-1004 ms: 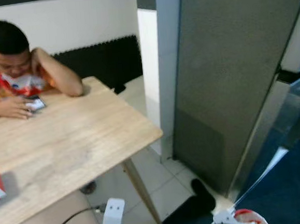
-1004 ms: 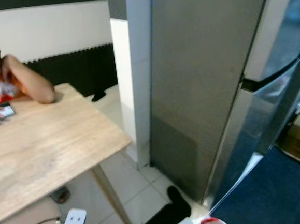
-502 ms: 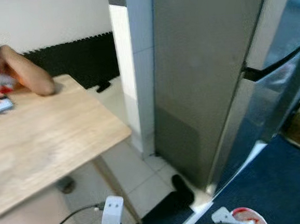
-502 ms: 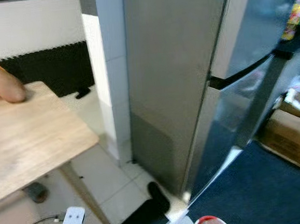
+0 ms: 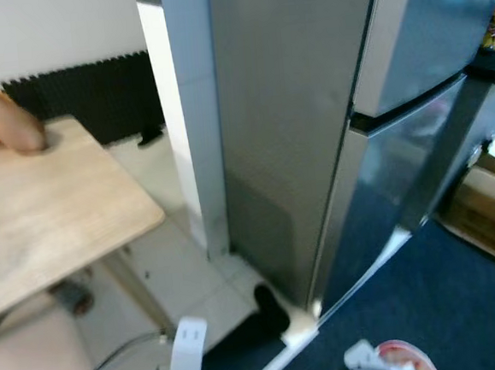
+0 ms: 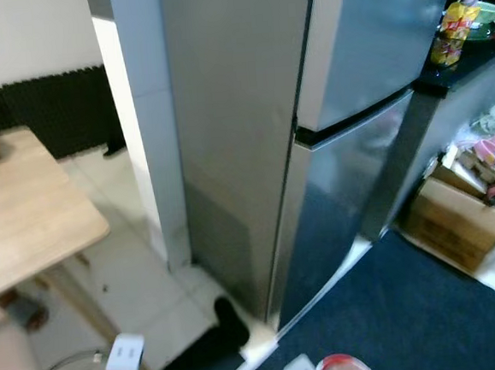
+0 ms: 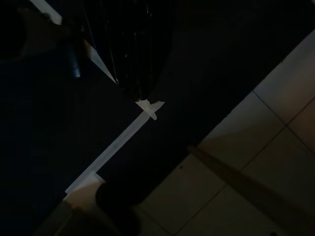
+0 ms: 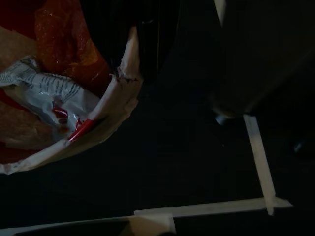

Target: Restocking fridge

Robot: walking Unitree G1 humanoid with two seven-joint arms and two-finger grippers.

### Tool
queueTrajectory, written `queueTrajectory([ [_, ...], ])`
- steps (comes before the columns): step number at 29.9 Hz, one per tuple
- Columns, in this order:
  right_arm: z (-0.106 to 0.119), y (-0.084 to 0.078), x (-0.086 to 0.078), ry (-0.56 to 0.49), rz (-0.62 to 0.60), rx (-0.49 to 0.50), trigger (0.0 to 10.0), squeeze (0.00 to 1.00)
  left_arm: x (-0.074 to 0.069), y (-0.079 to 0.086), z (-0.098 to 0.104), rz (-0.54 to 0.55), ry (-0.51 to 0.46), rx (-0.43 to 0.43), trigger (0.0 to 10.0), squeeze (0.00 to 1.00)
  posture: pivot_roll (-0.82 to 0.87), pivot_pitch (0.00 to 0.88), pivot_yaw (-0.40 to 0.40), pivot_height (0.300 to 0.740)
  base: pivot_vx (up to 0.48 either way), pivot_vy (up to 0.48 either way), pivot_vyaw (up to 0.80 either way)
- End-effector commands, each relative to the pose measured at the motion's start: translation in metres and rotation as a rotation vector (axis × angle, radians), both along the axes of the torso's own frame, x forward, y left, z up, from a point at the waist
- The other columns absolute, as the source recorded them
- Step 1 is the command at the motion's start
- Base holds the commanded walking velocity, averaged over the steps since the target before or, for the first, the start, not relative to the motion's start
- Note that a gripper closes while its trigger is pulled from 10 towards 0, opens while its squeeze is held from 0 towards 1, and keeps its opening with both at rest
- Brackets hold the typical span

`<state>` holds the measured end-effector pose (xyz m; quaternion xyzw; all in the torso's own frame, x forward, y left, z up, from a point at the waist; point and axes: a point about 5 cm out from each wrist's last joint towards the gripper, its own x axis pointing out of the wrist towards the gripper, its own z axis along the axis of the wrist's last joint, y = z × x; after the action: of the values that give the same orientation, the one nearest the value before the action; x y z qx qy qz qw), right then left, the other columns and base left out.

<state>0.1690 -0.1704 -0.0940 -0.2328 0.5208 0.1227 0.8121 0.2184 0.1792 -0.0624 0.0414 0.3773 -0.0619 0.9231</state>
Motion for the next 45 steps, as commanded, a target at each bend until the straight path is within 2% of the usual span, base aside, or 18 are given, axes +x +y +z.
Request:
queueTrajectory([
  [1,0.004,-0.005,0.007,-0.032,-0.012,-0.006,10.0,0.0,-0.001,0.0,0.0,0.0,0.0,-0.005,10.0,0.0,0.02,0.0,-0.038,0.74,0.0,-0.322,0.0],
  [13,0.004,-0.005,0.008,-0.032,-0.011,-0.007,10.0,0.0,0.003,-0.004,0.003,-0.009,-0.024,-0.014,10.0,0.0,0.02,0.0,-0.042,0.74,0.0,-0.317,0.0],
  [20,0.004,-0.005,0.008,-0.032,-0.01,-0.006,10.0,0.0,0.002,-0.003,0.001,0.012,-0.003,-0.019,10.0,0.0,0.02,0.0,-0.042,0.74,0.0,0.0,0.0],
  [25,0.004,-0.005,0.008,-0.032,-0.011,-0.005,10.0,0.0,0.002,-0.002,0.001,0.032,0.002,-0.036,10.0,0.0,0.02,0.0,-0.042,0.74,0.0,0.48,0.0],
  [31,0.004,-0.005,0.007,-0.032,-0.012,-0.004,10.0,0.0,0.003,0.0,0.002,0.015,-0.011,-0.014,10.0,0.0,0.02,0.0,-0.04,0.74,0.0,0.16,0.0],
  [37,0.004,-0.005,0.007,-0.031,-0.014,-0.003,10.0,0.0,0.007,-0.008,0.005,-0.064,-0.029,-0.002,10.0,0.0,0.02,0.0,-0.039,0.74,0.0,0.0,0.0],
  [45,0.003,-0.005,0.006,-0.03,-0.02,-0.001,10.0,0.0,0.011,-0.01,0.007,-0.088,-0.044,0.001,10.0,0.0,0.02,0.0,-0.034,0.74,0.0,0.0,0.0],
])
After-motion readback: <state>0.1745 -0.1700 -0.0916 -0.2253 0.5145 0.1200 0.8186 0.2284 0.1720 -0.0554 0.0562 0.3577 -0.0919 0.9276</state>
